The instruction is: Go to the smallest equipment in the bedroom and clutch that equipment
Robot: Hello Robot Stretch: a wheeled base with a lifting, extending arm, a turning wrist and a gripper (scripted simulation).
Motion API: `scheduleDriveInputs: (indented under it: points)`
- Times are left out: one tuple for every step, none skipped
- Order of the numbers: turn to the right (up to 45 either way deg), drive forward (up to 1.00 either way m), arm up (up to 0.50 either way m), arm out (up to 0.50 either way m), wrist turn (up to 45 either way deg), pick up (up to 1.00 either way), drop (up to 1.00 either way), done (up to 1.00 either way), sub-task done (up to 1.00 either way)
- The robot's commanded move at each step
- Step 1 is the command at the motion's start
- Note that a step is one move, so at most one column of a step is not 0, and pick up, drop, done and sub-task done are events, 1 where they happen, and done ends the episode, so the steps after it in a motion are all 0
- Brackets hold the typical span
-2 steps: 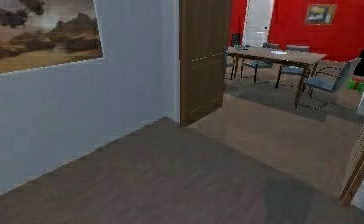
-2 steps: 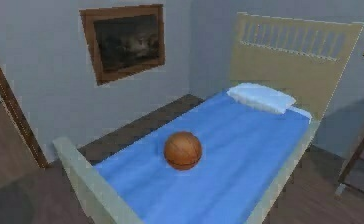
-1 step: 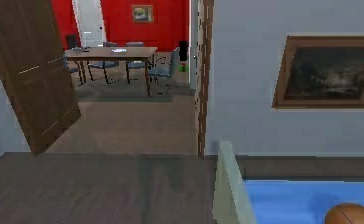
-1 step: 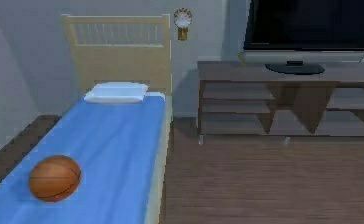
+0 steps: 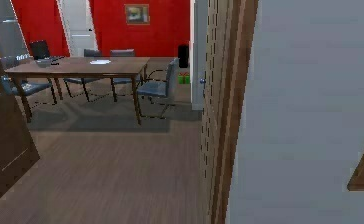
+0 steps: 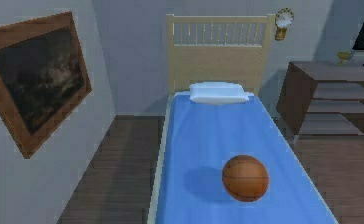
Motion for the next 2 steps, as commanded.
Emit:
scheduleDriveInputs:
  points:
    - [6.0, 0.00, 0.00, 0.00, 0.0, 0.00, 0.00, 0.00, 0.00]
    - [0.0, 0.25, 0.00, 0.00, 0.0, 0.00, 0.00, 0.00, 0.00]
